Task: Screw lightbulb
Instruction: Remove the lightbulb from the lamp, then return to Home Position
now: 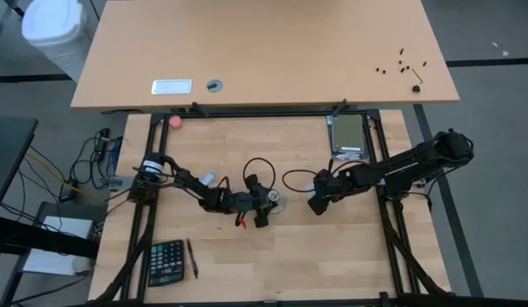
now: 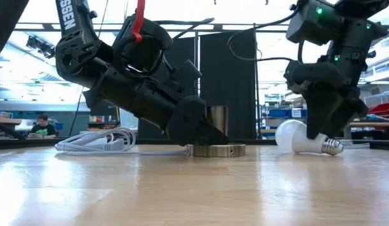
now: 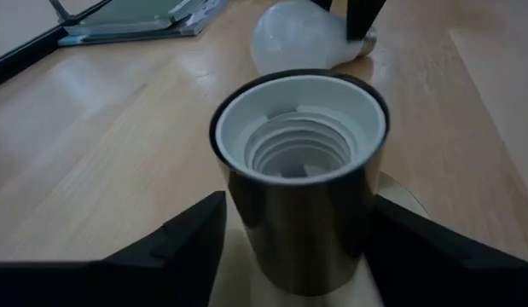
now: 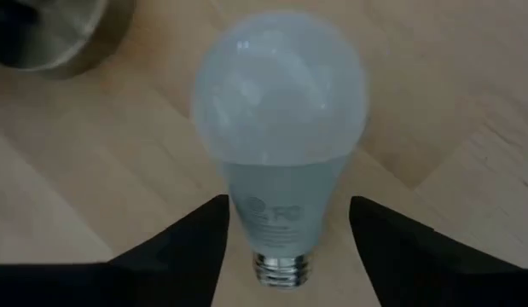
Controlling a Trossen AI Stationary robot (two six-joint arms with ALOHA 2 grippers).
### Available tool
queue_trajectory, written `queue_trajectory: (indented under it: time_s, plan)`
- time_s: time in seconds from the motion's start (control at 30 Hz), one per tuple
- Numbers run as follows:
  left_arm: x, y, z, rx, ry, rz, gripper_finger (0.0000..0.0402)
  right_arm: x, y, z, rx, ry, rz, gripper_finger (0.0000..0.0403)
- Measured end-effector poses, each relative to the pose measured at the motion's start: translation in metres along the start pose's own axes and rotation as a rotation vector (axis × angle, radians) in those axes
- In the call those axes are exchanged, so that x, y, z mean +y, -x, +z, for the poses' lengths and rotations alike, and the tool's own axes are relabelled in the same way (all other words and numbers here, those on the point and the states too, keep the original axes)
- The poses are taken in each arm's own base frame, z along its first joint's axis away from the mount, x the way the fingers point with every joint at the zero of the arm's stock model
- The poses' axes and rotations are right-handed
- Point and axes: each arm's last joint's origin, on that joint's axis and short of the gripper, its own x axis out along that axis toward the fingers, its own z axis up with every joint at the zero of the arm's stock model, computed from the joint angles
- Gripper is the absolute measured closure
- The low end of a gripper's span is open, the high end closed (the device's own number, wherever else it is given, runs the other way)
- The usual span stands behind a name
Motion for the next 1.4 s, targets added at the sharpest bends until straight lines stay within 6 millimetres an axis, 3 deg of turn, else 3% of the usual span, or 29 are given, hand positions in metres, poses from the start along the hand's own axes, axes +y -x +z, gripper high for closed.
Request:
queue_trajectory:
  time_s: [0.27, 0.47, 0.73, 1.13, 1.4]
  plan:
    - [0.003, 0.012, 0.01, 0.084, -0.009, -0.023, 0.0078, 0.002, 0.022, -0.003, -0.062, 0.018, 0.076, 0.0136]
    - [0.003, 0.019, 0.019, 0.1, -0.025, -0.083, 0.0052, 0.006, 0.045, -0.01, -0.201, 0.086, 0.142, 0.0137]
    - [0.008, 0.032, 0.036, 0.104, -0.063, -0.113, 0.0048, 0.017, 0.077, -0.028, -0.57, 0.277, 0.157, 0.014]
    - [0.019, 0.059, 0.066, 0.094, -0.084, -0.116, 0.0048, 0.016, 0.079, -0.038, -0.634, 0.356, 0.105, 0.0153]
    - [0.028, 0.097, 0.107, -0.048, -0.037, -0.138, 0.0048, 0.026, 0.093, -0.06, -0.88, 0.493, 0.054, 0.0154]
